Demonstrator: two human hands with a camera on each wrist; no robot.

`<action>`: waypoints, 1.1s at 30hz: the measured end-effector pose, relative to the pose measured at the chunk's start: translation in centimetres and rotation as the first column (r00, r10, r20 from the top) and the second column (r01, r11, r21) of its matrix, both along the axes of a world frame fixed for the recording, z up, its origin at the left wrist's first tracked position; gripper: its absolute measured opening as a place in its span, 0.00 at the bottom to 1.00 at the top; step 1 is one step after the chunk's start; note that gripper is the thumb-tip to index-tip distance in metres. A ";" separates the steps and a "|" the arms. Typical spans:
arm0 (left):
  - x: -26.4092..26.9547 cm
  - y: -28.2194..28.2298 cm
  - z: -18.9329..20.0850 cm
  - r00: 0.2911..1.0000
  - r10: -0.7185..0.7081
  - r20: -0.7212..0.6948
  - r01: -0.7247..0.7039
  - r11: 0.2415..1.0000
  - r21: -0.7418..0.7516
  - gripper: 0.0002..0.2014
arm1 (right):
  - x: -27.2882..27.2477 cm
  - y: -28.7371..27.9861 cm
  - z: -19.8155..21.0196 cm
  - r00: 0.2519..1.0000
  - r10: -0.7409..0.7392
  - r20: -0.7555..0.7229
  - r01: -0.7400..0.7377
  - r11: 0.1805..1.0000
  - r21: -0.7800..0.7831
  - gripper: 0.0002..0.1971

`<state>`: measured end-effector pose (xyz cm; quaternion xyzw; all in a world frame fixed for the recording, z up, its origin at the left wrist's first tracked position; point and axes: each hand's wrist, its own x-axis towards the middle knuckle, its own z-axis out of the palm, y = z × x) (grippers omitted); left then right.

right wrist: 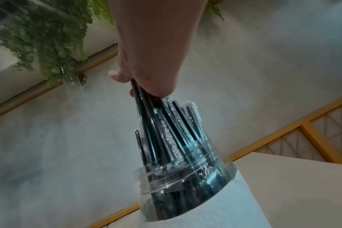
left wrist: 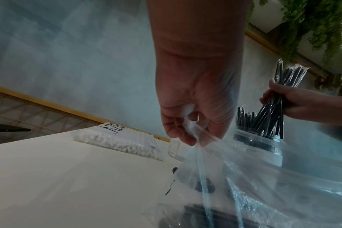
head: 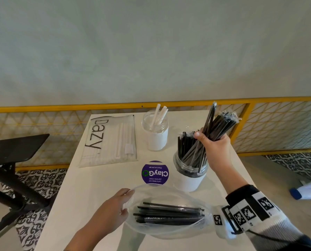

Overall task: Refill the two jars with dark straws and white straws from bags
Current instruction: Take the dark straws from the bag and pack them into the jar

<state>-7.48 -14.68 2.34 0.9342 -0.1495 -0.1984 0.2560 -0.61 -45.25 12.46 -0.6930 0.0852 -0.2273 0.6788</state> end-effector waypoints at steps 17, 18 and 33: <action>3.6 -9.7 6.3 0.936 -0.307 0.171 0.287 0.949 0.131 0.43 | 2.0 1.5 2.5 0.986 0.160 -0.043 -0.163 0.983 -0.089 0.11; 4.1 -10.7 6.4 0.919 -0.347 0.187 0.324 0.935 0.142 0.45 | 2.2 1.4 2.4 0.981 0.181 -0.070 -0.187 0.978 -0.090 0.13; 6.8 -14.5 5.4 0.934 -0.306 0.186 0.292 0.951 0.101 0.19 | 2.0 -0.3 0.2 0.966 0.155 -0.208 -0.217 0.924 -0.315 0.23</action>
